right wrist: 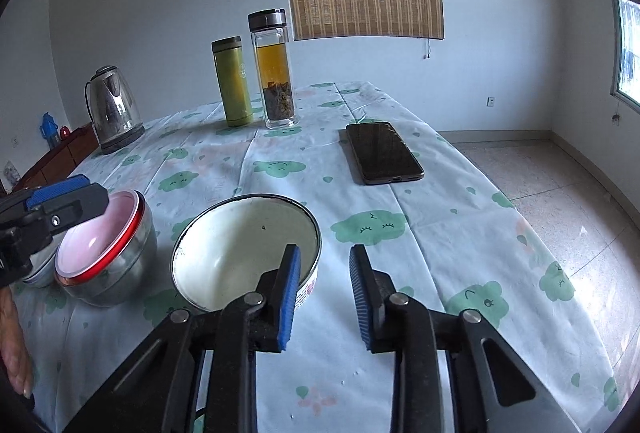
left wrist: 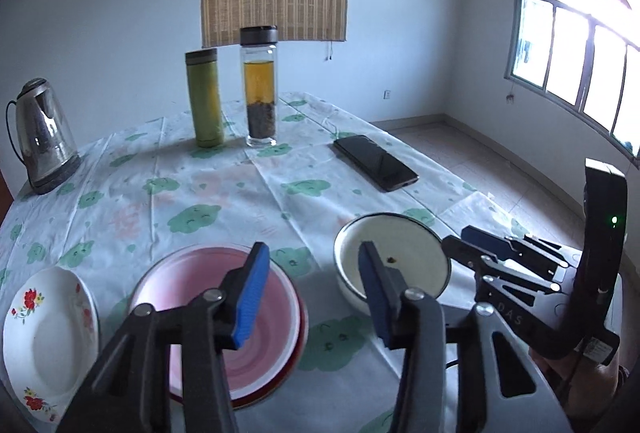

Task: Organize plates and bowls
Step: 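Move both tools to the cream enamel bowl rim and close on it, then lift the cream enamel bowl with both tools toward the pink basin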

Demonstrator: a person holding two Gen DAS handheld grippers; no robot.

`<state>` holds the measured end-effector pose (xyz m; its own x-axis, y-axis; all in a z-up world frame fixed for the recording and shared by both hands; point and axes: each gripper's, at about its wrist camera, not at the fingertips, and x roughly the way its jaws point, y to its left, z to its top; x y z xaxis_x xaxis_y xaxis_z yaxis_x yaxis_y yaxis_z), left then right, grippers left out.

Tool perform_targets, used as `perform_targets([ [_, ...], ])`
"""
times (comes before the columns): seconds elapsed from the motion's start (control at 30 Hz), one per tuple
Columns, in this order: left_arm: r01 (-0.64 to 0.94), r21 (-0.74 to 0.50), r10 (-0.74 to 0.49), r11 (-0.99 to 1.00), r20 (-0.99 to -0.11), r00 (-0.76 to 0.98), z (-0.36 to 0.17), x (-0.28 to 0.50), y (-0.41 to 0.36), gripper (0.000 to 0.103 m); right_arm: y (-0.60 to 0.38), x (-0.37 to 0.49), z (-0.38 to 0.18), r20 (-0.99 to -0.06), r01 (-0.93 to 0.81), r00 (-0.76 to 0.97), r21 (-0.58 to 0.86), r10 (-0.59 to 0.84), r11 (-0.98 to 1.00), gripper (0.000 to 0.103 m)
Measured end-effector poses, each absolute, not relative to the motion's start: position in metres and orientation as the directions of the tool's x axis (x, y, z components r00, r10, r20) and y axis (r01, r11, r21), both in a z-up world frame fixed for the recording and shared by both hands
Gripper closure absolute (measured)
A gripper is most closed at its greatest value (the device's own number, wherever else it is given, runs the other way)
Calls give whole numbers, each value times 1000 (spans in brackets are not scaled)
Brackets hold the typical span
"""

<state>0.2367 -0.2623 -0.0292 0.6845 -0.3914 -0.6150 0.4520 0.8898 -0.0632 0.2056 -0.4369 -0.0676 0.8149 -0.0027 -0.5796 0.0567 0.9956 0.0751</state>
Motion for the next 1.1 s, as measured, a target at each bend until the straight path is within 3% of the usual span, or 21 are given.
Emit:
perform_targets([
  [0.03,457,-69,-394,887,-627,672,-32,239,-268,68,-437,208,-68,-580,53,815,80,4,995,75],
  [0.13,474,-62,-393,879,-657,643,-42,241,-286,71,-439,214,-69,-585,45,811,85,13,995,75],
  [0.4,490,-56,-383,870,-704,598,-61,245,-303,71,-442,226,-79,-610,21,791,108,49,994,76],
  [0.53,486,-66,-382,871,-714,586,-66,248,-304,71,-439,228,-81,-618,-7,782,115,77,993,86],
  [1.1,476,-50,-371,878,-700,610,-72,249,-308,72,-448,227,-81,-600,-12,791,180,119,984,87],
])
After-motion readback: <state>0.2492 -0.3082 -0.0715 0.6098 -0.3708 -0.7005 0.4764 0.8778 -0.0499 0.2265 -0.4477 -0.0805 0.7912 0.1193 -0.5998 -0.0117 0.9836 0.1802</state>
